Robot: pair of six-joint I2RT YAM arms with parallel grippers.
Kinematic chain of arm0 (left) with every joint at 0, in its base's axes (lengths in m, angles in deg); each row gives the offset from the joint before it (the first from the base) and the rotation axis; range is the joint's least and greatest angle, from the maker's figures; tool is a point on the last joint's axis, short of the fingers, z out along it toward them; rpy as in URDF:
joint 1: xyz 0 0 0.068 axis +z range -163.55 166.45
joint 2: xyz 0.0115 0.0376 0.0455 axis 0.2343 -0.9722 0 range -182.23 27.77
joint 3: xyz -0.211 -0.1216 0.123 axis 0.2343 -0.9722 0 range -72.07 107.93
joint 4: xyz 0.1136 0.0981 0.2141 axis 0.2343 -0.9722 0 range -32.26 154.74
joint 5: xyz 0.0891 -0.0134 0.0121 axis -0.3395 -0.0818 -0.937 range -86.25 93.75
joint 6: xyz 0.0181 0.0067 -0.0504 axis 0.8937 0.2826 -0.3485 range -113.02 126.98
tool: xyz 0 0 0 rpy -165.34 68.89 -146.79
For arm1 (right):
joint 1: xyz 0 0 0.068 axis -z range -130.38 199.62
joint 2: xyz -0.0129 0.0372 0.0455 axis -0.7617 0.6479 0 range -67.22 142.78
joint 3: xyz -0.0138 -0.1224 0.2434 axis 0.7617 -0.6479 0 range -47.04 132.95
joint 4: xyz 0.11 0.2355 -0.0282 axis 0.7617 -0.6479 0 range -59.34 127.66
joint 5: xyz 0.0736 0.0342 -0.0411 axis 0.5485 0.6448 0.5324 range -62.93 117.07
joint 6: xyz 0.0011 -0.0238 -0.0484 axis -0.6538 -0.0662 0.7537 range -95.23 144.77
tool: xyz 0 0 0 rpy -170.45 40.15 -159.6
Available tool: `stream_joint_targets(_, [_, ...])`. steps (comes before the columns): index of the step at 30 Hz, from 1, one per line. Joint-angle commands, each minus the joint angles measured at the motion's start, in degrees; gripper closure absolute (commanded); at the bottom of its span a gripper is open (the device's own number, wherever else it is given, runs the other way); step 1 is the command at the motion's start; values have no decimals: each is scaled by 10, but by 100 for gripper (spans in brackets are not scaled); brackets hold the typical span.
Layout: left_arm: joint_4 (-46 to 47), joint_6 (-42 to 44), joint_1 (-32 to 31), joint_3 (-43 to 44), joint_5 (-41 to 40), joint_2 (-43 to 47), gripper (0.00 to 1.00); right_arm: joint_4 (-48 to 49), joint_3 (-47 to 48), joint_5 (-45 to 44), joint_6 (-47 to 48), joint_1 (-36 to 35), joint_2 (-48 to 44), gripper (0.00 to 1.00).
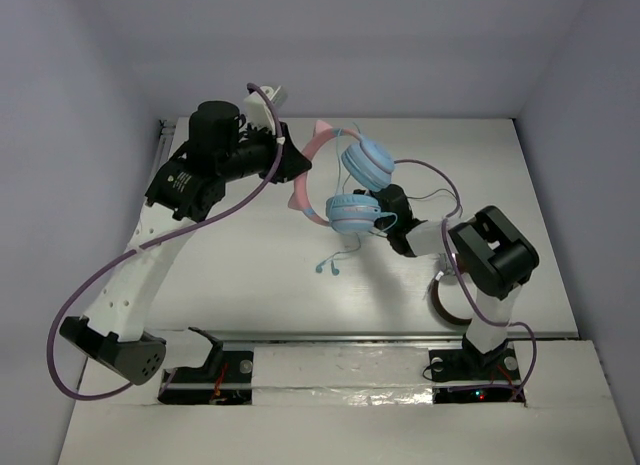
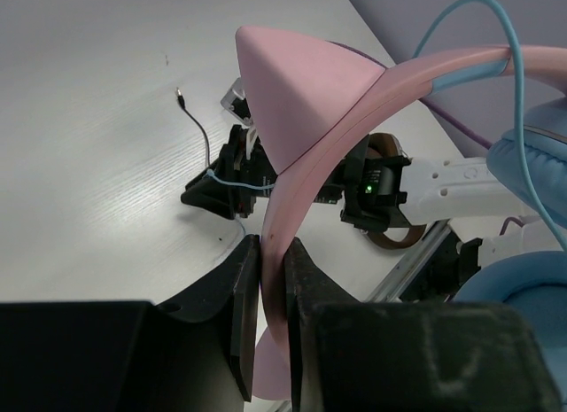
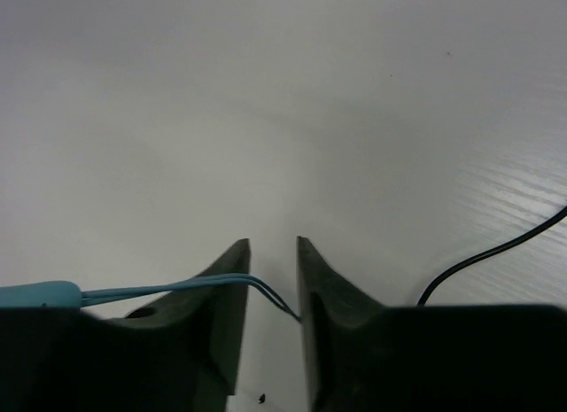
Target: Wrap the headphones
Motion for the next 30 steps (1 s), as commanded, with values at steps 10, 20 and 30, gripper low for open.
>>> stream_joint_targets(10, [66, -36, 17, 29, -44, -10, 100, 17, -67, -1, -67, -72, -87, 100])
stream_joint_targets(20, [94, -36, 39, -15, -222, -11, 100, -199, -99, -117, -109, -209, -220, 100])
stream_joint_targets(30, [133, -24, 44, -97, -403, 27, 100, -415, -60, -173, -88, -299, -345, 100])
